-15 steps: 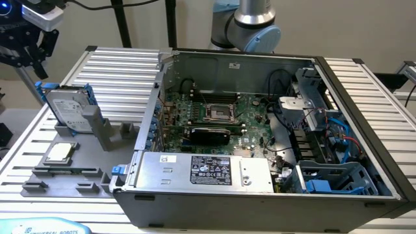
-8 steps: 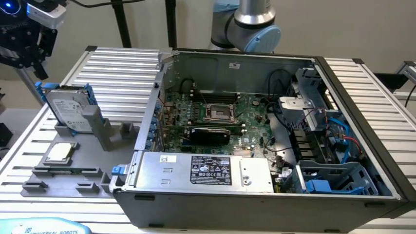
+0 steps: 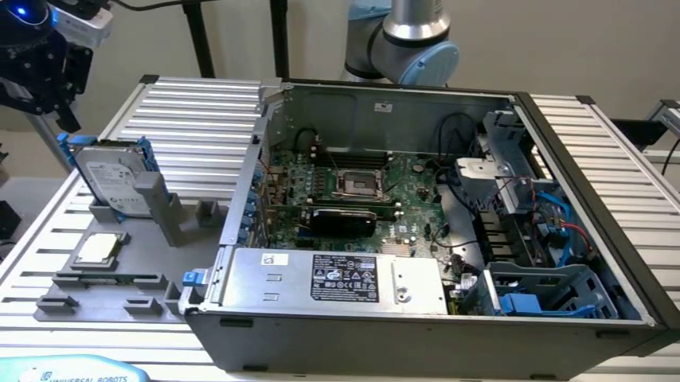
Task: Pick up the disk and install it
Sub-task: 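Pick up the disk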
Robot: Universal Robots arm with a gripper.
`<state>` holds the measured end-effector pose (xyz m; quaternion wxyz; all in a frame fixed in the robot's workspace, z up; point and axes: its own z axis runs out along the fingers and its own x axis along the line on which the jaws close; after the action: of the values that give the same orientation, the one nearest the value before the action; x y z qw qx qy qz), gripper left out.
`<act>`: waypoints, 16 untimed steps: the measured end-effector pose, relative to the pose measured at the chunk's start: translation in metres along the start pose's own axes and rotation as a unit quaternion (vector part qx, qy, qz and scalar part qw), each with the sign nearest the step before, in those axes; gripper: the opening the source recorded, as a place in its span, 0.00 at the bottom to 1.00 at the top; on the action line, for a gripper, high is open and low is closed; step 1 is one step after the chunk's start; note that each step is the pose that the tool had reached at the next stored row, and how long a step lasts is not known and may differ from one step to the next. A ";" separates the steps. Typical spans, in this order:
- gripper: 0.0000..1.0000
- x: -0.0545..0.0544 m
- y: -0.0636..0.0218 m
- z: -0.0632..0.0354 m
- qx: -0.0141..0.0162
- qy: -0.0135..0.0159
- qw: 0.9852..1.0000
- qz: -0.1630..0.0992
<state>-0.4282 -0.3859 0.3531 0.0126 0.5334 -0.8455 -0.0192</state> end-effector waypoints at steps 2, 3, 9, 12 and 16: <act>0.11 0.000 0.0002 0.0008 0.001 0.000 1.000 -0.009; 0.11 -0.001 0.0004 0.0010 0.002 0.000 1.000 -0.013; 0.11 -0.003 0.0011 0.0015 0.010 -0.003 0.999 -0.044; 0.11 -0.003 0.0013 0.0014 0.011 -0.002 0.998 -0.065; 0.11 -0.003 0.0014 0.0016 0.011 -0.001 0.995 -0.099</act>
<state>-0.4282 -0.3824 0.3515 0.0040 0.6142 -0.7890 -0.0120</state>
